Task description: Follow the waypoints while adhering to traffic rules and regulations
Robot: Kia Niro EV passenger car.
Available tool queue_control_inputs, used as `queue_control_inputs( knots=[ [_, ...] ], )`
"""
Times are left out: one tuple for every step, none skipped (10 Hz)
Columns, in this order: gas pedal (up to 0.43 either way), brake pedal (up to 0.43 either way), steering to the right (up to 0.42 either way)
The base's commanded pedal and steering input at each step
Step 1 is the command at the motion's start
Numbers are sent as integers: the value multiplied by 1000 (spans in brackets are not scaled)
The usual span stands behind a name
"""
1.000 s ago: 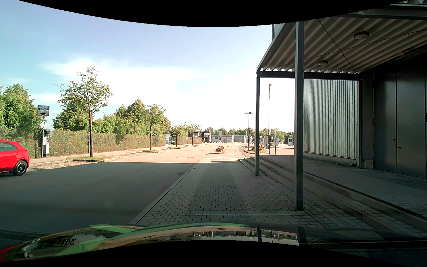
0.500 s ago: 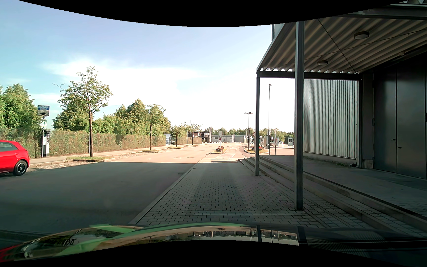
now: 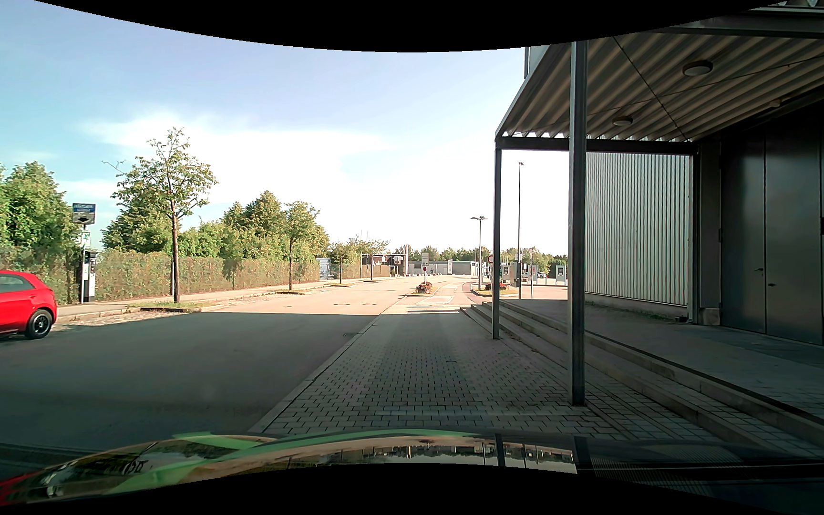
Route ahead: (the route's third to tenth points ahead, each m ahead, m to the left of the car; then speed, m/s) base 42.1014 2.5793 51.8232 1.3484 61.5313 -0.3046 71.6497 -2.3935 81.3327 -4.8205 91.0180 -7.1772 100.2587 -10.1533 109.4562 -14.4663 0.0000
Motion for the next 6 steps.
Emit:
queue_control_inputs(
  knots=[
    [0, 372, -67],
    [0, 372, -67],
    [0, 372, -67],
    [0, 378, -67],
    [0, 372, -68],
    [0, 372, -68]
  ],
)
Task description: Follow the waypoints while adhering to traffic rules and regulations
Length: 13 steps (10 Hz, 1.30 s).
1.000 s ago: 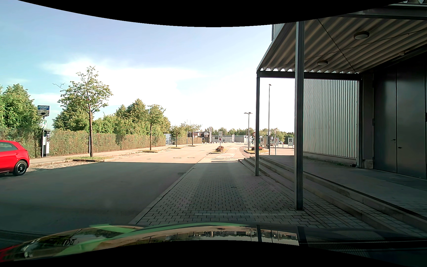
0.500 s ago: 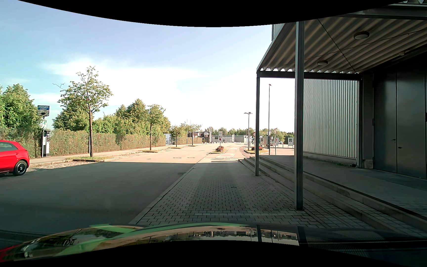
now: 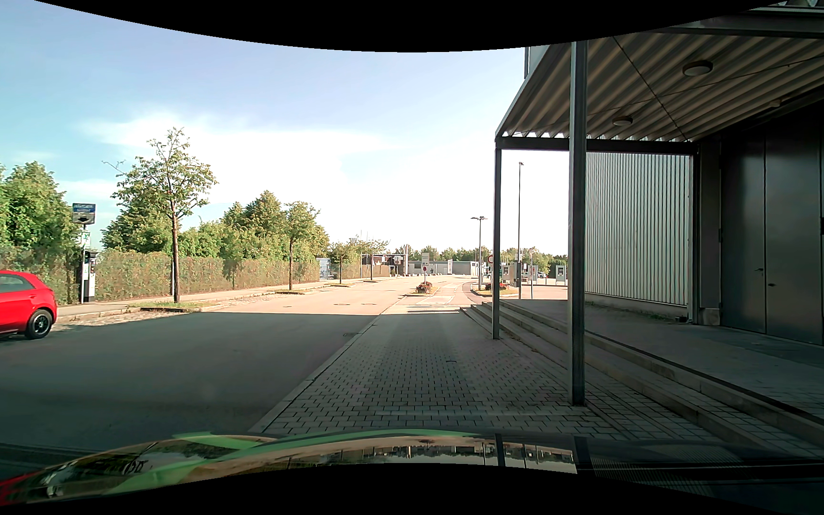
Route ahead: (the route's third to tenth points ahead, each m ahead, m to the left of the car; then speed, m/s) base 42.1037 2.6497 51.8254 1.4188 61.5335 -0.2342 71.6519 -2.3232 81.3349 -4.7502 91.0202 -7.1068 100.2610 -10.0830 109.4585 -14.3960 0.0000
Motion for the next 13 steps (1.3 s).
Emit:
queue_control_inputs(
  knots=[
    [0, 378, -67],
    [0, 378, -67],
    [0, 372, -67],
    [0, 378, -68],
    [0, 378, -68],
    [0, 378, -67],
    [0, 372, -67],
    [0, 378, -68],
    [0, 378, -68],
    [0, 378, -68],
    [0, 378, -67],
    [0, 378, -68],
    [0, 378, -68]
  ],
)
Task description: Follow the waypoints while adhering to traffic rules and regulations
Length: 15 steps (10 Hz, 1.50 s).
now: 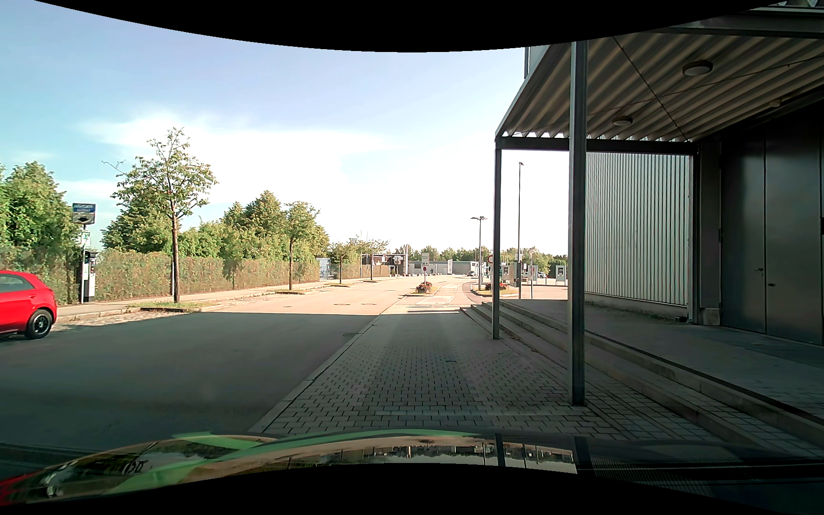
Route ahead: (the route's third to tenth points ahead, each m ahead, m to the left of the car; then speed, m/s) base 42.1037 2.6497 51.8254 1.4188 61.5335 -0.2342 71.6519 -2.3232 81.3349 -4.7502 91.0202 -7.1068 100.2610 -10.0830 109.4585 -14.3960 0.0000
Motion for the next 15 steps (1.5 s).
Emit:
queue_control_inputs(
  knots=[
    [0, 372, -68],
    [0, 378, -67],
    [0, 378, -68],
    [0, 378, -67],
    [0, 378, -67],
    [0, 378, -67],
    [0, 378, -68],
    [0, 378, -68],
    [0, 378, -67],
    [0, 372, -67],
    [0, 378, -67],
    [0, 378, -67],
    [0, 378, -68],
    [0, 378, -68],
    [0, 372, -68]
  ],
)
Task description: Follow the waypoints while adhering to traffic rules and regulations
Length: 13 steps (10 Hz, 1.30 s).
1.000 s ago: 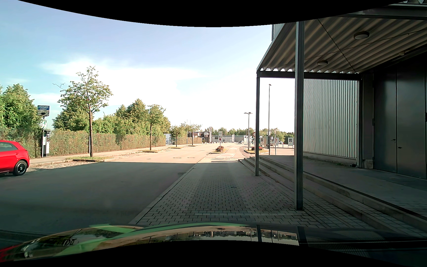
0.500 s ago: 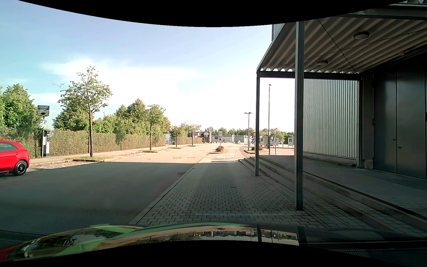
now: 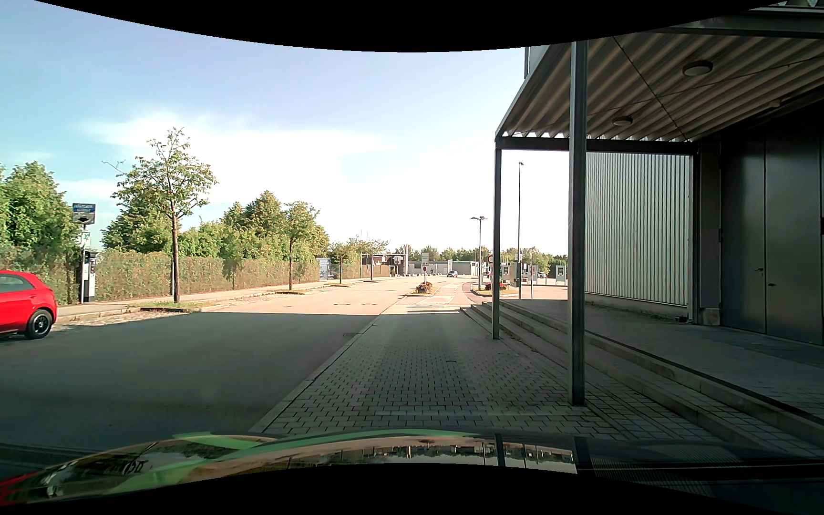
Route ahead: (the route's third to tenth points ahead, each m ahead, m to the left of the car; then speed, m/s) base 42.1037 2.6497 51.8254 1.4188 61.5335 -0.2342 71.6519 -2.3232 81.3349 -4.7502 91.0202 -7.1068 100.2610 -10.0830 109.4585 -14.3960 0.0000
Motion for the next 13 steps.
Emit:
queue_control_inputs(
  knots=[
    [0, 378, -67],
    [0, 378, -67],
    [0, 378, -68],
    [0, 378, -68],
    [0, 378, -68],
    [0, 378, -67],
    [0, 378, -68],
    [0, 378, -67],
    [0, 378, -67],
    [0, 378, -67],
    [0, 378, -67],
    [0, 378, -67],
    [0, 378, -68]
  ],
)
